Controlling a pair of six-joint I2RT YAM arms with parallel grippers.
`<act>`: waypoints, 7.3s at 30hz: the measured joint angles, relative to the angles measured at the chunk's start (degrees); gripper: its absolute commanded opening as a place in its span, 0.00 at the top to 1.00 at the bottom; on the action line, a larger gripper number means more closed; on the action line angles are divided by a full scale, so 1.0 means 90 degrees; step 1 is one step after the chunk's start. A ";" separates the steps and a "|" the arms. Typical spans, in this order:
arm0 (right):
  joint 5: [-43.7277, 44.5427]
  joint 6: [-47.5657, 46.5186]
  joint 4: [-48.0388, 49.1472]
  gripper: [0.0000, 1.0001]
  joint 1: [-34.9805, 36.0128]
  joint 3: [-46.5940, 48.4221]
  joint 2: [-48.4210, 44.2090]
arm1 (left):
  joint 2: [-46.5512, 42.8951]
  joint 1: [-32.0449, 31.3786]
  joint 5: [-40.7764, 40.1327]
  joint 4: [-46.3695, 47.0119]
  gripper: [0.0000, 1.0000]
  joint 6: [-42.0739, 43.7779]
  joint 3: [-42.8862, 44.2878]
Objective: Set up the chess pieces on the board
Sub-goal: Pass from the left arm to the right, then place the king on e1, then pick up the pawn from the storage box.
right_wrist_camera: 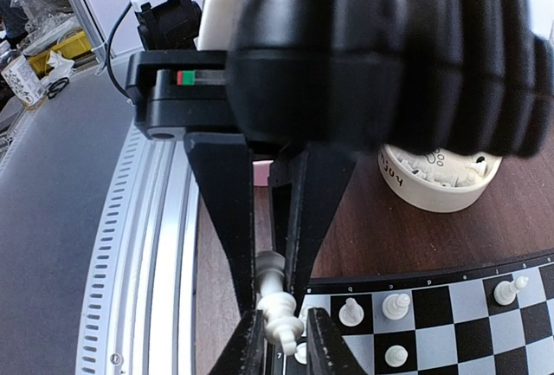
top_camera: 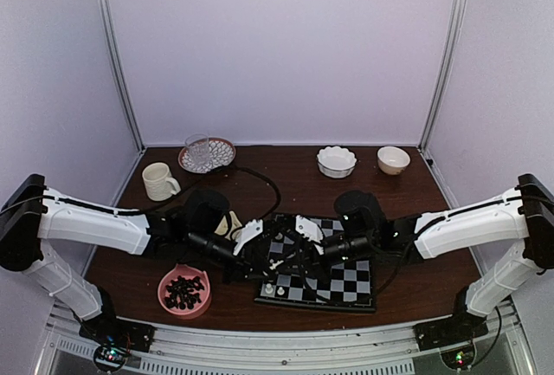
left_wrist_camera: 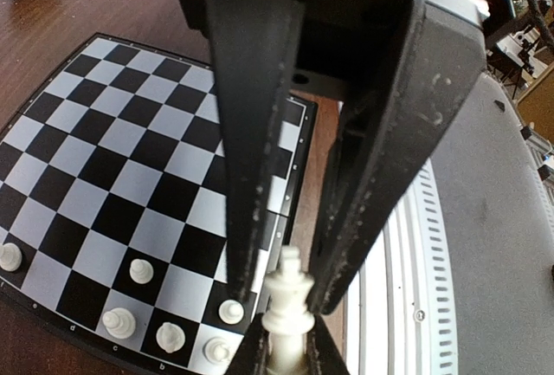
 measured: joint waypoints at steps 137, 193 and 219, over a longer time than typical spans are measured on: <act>0.3959 -0.0440 -0.7866 0.81 0.0279 0.6883 0.4405 | -0.3417 0.0175 -0.6220 0.0440 0.41 -0.0923 -0.1948; 0.5207 -0.0148 -0.2307 0.60 0.0177 0.1367 0.0544 | 0.0299 0.1545 -0.4362 -0.1015 0.62 -0.1756 0.0316; 0.5481 -0.0056 -0.1188 0.59 0.0172 0.0984 0.0301 | 0.1581 0.1547 -0.4119 -0.1671 0.75 -0.1586 0.1251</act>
